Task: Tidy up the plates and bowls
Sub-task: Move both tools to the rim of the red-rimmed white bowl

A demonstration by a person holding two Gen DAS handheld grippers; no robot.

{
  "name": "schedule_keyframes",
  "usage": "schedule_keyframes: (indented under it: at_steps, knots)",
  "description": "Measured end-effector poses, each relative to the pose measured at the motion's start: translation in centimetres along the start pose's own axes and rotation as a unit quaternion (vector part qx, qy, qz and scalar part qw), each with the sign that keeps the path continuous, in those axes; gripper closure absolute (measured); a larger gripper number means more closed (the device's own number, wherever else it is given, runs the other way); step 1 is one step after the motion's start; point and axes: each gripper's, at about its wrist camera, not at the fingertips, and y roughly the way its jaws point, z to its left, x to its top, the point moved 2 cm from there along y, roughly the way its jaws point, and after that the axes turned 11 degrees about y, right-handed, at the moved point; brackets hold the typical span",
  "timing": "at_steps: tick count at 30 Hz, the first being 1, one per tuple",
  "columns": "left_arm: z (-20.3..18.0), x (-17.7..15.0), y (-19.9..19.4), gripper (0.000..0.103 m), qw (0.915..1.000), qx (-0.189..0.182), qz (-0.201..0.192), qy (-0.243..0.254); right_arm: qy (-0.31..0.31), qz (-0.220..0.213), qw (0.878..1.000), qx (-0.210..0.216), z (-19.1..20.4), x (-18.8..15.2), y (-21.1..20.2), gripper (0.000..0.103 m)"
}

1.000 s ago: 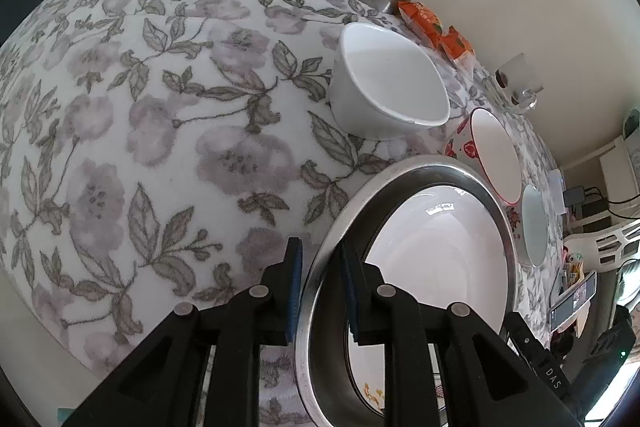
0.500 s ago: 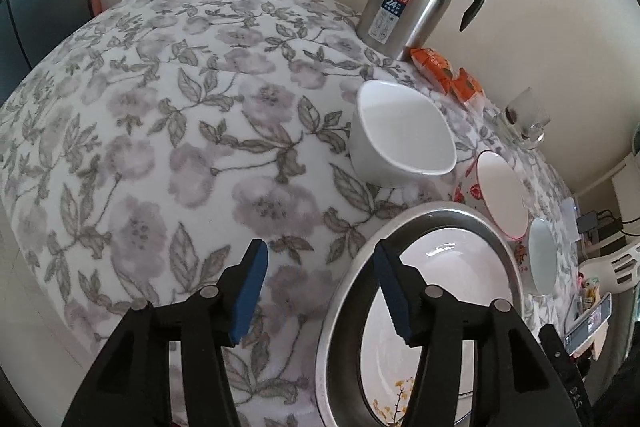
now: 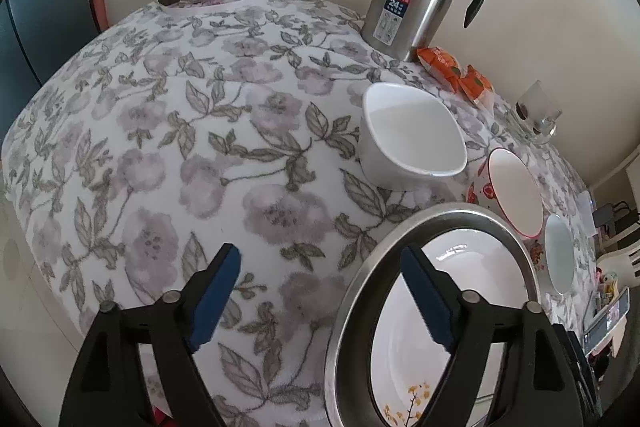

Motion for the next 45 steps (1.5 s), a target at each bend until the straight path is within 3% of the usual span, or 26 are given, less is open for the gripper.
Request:
schedule_keyframes:
  at_steps: [4, 6, 8, 15, 25, 28, 32, 37, 45]
  knots:
    - [-0.1, 0.3, -0.5, 0.01, 0.9997, 0.013, -0.018, 0.007, 0.006, 0.001, 1.0, 0.001, -0.3, 0.2, 0.2, 0.015]
    - [-0.3, 0.4, -0.6, 0.01, 0.9995, 0.017, -0.022, 0.012, 0.007, 0.003, 1.0, 0.0, -0.4, 0.2, 0.4, 0.004]
    - [-0.5, 0.5, -0.7, 0.01, 0.9993, 0.022, -0.025, 0.017, 0.008, 0.003, 1.0, -0.002, -0.5, 0.2, 0.5, 0.0]
    - [-1.5, 1.4, -1.7, 0.009, 0.9976, 0.036, -0.048, 0.035, 0.019, -0.004, 1.0, 0.005, -1.1, 0.5, 0.5, 0.0]
    - [-3.0, 4.6, -4.3, 0.008, 0.9904, 0.053, -0.116, 0.052, 0.056, -0.049, 0.997, 0.004, -2.0, 2.2, -0.5, 0.0]
    - [-2.6, 5.7, -4.5, 0.001, 0.991, 0.042, -0.121, 0.039, 0.069, -0.056, 0.996, 0.007, -2.4, 3.3, -0.7, 0.0]
    - [-1.9, 7.2, -4.4, 0.001, 0.9922, 0.027, -0.121, 0.013, 0.076, -0.056, 0.995, 0.012, -2.4, 4.7, -0.7, 0.0]
    - [-1.7, 8.6, -4.0, 0.001, 0.9927, -0.035, -0.115, -0.015, 0.078, -0.046, 0.996, 0.023, -1.9, 6.3, 0.1, 0.0]
    - [-5.1, 10.4, -1.2, 0.001, 0.995, -0.07, -0.07, 0.012, 0.106, -0.038, 0.993, 0.039, -1.6, 9.2, 1.7, 0.0]
